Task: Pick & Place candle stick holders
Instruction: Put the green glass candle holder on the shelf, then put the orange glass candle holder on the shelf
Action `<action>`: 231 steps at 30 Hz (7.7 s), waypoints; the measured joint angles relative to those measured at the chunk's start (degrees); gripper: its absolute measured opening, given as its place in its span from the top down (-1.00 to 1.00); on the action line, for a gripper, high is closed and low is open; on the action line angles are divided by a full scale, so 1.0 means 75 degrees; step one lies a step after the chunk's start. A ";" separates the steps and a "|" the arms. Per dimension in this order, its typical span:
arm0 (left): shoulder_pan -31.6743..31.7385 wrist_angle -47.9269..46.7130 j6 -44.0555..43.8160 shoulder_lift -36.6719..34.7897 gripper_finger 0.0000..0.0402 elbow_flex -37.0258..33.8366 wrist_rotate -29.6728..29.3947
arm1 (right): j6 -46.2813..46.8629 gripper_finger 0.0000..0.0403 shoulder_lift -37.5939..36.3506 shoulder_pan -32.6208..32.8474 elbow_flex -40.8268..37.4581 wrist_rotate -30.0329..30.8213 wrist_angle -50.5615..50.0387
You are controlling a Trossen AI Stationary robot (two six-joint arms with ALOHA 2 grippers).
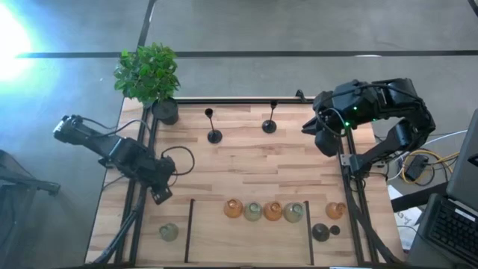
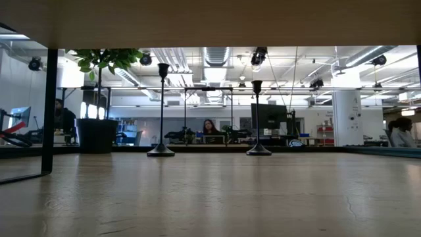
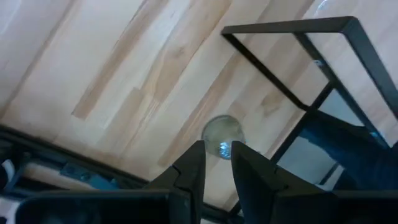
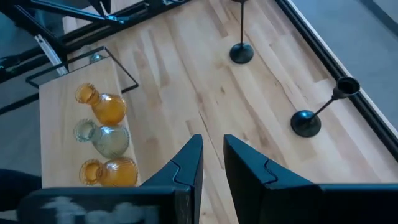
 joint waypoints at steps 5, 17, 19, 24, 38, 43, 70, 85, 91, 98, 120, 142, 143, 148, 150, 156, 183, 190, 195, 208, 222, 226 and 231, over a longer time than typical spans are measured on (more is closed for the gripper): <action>-0.0503 -0.0047 -0.0120 0.0014 0.60 -0.0094 -0.0036 | -0.0393 0.72 0.0011 0.0000 -0.0110 0.0007 0.0002; -0.3262 0.0419 -0.1443 0.0015 0.52 -0.0449 -0.1270 | -0.0604 0.72 -0.0144 -0.0003 -0.1092 0.0511 -0.0005; -0.3432 0.0641 -0.1585 0.0018 0.42 -0.0527 -0.1515 | -0.0604 0.72 -0.0144 -0.0006 -0.1259 0.0607 -0.0001; -0.3528 0.0988 -0.1243 0.0107 0.11 -0.0827 -0.1689 | -0.0507 0.72 -0.0141 -0.0006 -0.1533 0.0601 -0.0001; -0.3551 0.3207 -0.0074 0.0125 -0.03 -0.2197 -0.1234 | -0.0341 0.72 -0.0156 -0.0003 -0.1642 0.0595 0.0031; -0.3548 0.3703 -0.0121 0.0125 -0.03 -0.2612 -0.1136 | -0.0341 0.72 -0.0156 -0.0006 -0.1643 0.0595 0.0034; -0.3548 0.5416 -0.0691 0.0154 0.03 -0.3901 -0.0766 | -0.0411 0.72 -0.0156 -0.0006 -0.1642 0.0800 0.0039; -0.3490 0.5222 -0.1012 0.0234 0.84 -0.3509 -0.0400 | -0.0434 0.72 -0.0153 -0.0012 -0.1642 0.1224 0.0040; -0.3211 0.2861 -0.0950 0.0109 0.84 -0.1995 0.0279 | -0.0434 0.72 -0.0153 -0.0012 -0.1642 0.1219 0.0040; -0.2059 -0.0292 -0.0434 0.0026 0.84 0.1301 -0.0025 | -0.0614 0.72 -0.0153 -0.0009 -0.1642 0.1213 0.0053; 0.1306 -0.2322 0.6828 0.4219 0.84 0.6434 0.0935 | -0.0629 0.72 -0.0150 -0.0006 -0.1642 0.1193 0.0072; 0.1582 -0.1809 0.8352 0.5599 0.84 0.6459 0.1313 | -0.0811 0.72 -0.0150 -0.0006 -0.1642 0.1184 0.0089; 0.1584 -0.1805 0.8387 0.5625 0.84 0.6459 0.1365 | -0.0818 0.72 -0.0150 -0.0006 -0.1642 0.1184 0.0089; 0.1584 -0.1622 0.8493 0.5776 0.84 0.6459 0.1614 | -0.0921 0.72 -0.0150 -0.0006 -0.1642 0.1193 0.0092; 0.1584 -0.1524 0.8499 0.5819 0.84 0.6457 0.1618 | -0.0947 0.72 -0.0150 -0.0006 -0.1642 0.1196 0.0098; 0.1584 -0.1520 0.8496 0.5992 0.84 0.6456 0.1622 | -0.0976 0.72 -0.0150 -0.0006 -0.1642 0.1194 0.0098; 0.1578 -0.1512 0.8175 0.6061 0.42 0.6444 0.2032 | -0.1031 0.72 -0.0156 -0.0009 -0.1642 0.1181 0.0060; 0.1578 -0.1347 0.8252 0.6061 0.41 0.6444 0.2183 | -0.1031 0.72 -0.0156 -0.0009 -0.1642 0.1181 0.0057; 0.1578 -0.1257 0.8282 0.6061 0.41 0.6444 0.2207 | -0.1031 0.72 -0.0156 -0.0009 -0.1642 0.1181 0.0055; 0.1575 -0.1238 0.8205 0.6020 0.40 0.6444 0.2463 | -0.1031 0.72 -0.0171 -0.0009 -0.1642 0.1181 0.0031; 0.1673 -0.1225 0.8202 0.5949 0.40 0.6450 0.2469 | -0.0908 0.72 -0.0313 -0.0007 -0.1642 0.1184 0.0040; 0.1754 -0.1269 0.8199 0.5906 0.40 0.6516 0.2469 | -0.0858 0.72 -0.0323 -0.0006 -0.1642 0.1183 0.0043; 0.1845 -0.1501 0.8201 0.5901 0.40 0.6910 0.2466 | -0.0856 0.72 -0.0327 -0.0009 -0.1642 0.1184 0.0046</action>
